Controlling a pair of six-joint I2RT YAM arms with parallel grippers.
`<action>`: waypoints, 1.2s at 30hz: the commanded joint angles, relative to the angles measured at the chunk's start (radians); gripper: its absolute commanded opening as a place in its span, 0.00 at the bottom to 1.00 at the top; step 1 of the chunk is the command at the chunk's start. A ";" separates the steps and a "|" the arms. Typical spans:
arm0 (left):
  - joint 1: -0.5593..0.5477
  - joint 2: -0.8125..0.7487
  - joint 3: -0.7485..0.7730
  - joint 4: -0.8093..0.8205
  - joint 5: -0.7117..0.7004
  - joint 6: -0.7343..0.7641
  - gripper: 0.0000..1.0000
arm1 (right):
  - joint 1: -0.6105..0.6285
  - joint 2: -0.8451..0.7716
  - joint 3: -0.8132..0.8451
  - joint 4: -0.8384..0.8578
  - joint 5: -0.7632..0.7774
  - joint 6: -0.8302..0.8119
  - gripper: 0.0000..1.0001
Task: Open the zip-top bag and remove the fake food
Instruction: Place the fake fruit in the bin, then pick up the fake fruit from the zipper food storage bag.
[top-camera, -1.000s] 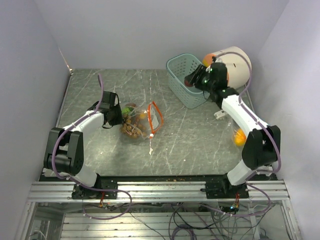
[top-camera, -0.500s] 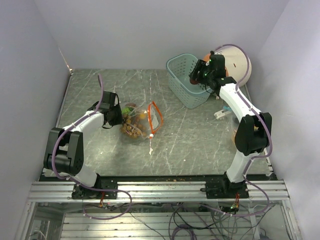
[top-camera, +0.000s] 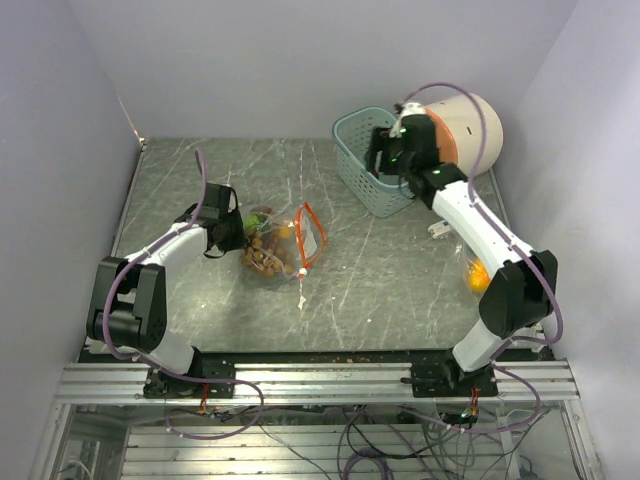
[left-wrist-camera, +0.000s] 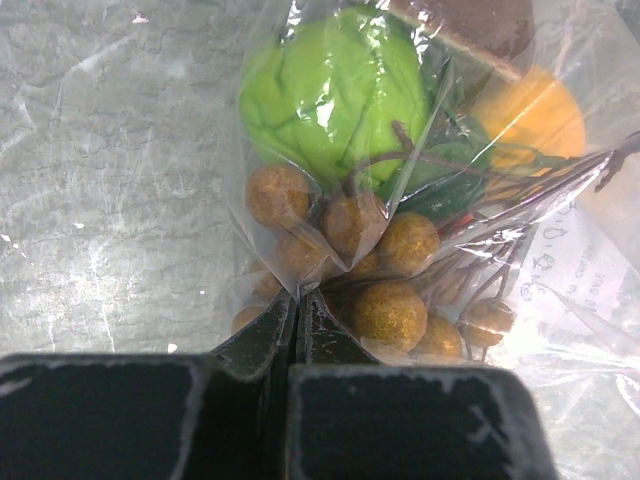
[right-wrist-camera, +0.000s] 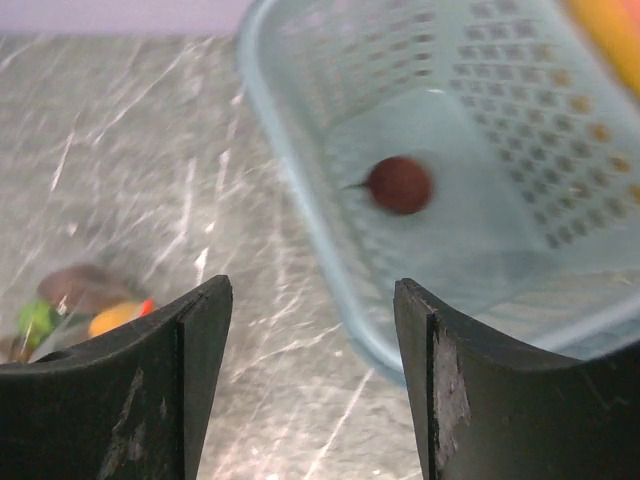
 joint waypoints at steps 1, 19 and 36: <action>0.006 -0.023 -0.013 0.002 -0.020 0.017 0.07 | 0.177 0.006 -0.007 -0.059 0.089 -0.148 0.63; 0.006 -0.007 -0.010 -0.003 -0.009 0.028 0.07 | 0.411 0.102 -0.329 0.338 -0.317 0.210 0.45; 0.006 -0.034 -0.034 -0.011 0.017 0.037 0.07 | 0.453 0.397 -0.272 0.523 -0.534 0.295 0.47</action>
